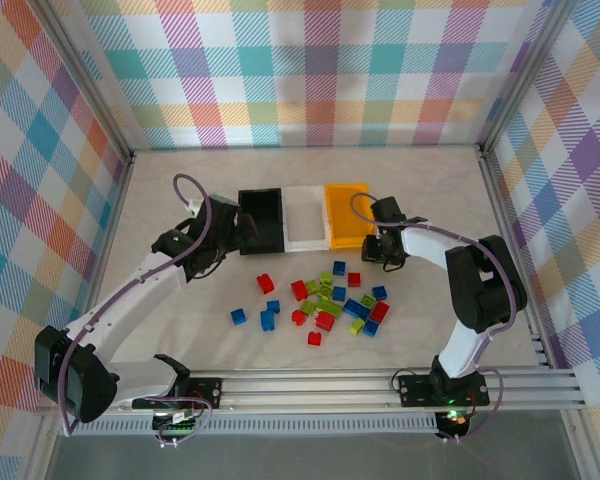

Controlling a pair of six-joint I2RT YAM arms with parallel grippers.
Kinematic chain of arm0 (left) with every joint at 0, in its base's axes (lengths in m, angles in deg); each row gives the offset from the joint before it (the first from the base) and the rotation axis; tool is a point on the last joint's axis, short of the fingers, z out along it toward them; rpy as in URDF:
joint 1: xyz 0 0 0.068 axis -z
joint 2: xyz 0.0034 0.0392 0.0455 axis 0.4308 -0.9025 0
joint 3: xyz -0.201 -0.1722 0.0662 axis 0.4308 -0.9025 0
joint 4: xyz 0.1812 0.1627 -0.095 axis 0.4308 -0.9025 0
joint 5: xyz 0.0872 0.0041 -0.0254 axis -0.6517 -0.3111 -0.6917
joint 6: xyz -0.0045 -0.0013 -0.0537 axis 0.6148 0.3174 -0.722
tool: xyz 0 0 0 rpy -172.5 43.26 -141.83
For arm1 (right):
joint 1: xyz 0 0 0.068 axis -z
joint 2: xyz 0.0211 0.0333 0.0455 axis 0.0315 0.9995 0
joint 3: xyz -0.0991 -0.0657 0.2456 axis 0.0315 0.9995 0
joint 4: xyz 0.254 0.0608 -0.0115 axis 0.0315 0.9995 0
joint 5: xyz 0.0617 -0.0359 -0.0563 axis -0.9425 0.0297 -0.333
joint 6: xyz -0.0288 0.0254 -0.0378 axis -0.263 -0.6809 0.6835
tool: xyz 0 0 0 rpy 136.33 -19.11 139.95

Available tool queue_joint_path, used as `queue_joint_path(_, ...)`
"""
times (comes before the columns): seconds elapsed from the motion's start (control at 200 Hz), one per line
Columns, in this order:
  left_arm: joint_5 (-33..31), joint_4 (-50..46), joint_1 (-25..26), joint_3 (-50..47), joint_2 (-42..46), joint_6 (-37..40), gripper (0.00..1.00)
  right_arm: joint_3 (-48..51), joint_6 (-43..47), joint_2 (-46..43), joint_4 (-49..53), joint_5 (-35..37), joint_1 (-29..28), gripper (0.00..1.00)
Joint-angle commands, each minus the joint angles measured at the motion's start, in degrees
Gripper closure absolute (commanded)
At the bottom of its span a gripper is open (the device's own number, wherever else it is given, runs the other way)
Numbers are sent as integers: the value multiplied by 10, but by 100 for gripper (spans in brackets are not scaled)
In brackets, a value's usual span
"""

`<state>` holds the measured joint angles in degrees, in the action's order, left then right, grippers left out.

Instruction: Sort the legos into containers by color

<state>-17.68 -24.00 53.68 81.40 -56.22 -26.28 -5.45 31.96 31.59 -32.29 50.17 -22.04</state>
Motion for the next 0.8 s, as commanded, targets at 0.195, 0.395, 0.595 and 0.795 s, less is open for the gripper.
queue_joint_path(0.195,17,0,-12,-3,0,-18,0,12,4,-5,-9,-11,-2,63)
queue_joint_path(0.395,18,-5,-15,-2,3,-20,0,16,17,-58,6,-17,-12,71)
queue_joint_path(0.595,41,-2,-34,-15,-8,-37,0,-7,28,-129,37,-26,-43,72)
queue_joint_path(0.795,92,45,-66,-44,-39,-63,6,-106,22,-67,37,-34,-46,71)
